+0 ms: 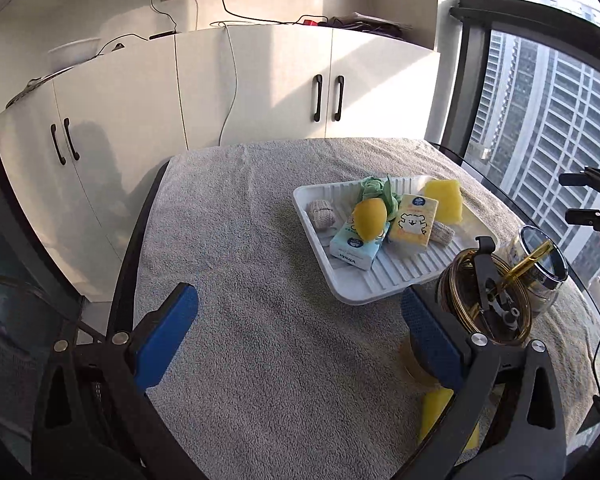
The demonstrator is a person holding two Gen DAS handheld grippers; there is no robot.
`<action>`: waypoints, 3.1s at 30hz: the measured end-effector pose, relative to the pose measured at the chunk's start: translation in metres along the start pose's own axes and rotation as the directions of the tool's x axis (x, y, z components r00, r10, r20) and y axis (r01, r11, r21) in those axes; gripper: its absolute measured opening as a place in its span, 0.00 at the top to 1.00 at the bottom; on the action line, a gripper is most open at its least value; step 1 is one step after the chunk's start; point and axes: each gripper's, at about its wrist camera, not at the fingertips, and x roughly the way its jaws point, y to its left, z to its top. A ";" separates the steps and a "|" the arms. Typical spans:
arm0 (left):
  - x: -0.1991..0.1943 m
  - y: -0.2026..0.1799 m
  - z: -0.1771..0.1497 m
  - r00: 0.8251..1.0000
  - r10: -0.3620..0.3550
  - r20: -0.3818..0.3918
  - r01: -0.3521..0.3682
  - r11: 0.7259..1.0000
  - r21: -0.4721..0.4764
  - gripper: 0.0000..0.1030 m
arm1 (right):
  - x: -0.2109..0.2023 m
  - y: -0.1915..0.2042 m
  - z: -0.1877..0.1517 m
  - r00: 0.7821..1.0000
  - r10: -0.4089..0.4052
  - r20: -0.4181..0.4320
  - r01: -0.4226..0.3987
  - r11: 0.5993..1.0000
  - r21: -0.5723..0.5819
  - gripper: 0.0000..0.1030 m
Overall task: Organize soft objects
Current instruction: 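Move both open tools back toward the remaining table items, then grasp the yellow rectangular sponge with the left tool while the right tool grasps the white rope toy, then carry the yellow sponge in the left tool while the right tool carries the rope toy over the tray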
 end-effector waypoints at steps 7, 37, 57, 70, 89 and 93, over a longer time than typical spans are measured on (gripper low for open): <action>-0.036 -0.047 -0.069 0.998 -0.047 -0.035 0.047 0.999 0.011 0.00 | -0.026 0.069 -0.070 0.997 0.073 0.038 -0.077 0.990 0.116 0.00; 0.016 -0.105 -0.105 0.989 -0.025 -0.148 0.029 0.999 0.031 0.00 | 0.021 0.168 -0.099 0.997 0.066 -0.037 -0.055 0.965 0.258 0.01; 0.025 -0.110 -0.106 0.983 -0.051 -0.175 0.061 0.997 0.053 0.54 | 0.041 0.189 -0.099 0.993 0.096 -0.062 -0.080 0.972 0.219 0.82; -0.020 -0.089 -0.098 0.989 -0.098 -0.110 0.099 0.995 0.000 0.55 | -0.012 0.180 -0.102 0.998 0.062 -0.006 -0.060 0.980 0.191 0.82; -0.028 -0.005 0.008 0.999 -0.032 -0.005 0.032 0.999 0.013 0.55 | -0.044 0.046 -0.027 0.988 -0.156 0.018 0.152 0.978 0.143 0.82; 0.006 -0.006 0.045 0.997 -0.075 -0.018 0.076 0.996 0.045 0.55 | -0.018 0.020 0.012 0.992 -0.130 -0.002 0.129 0.987 0.095 0.82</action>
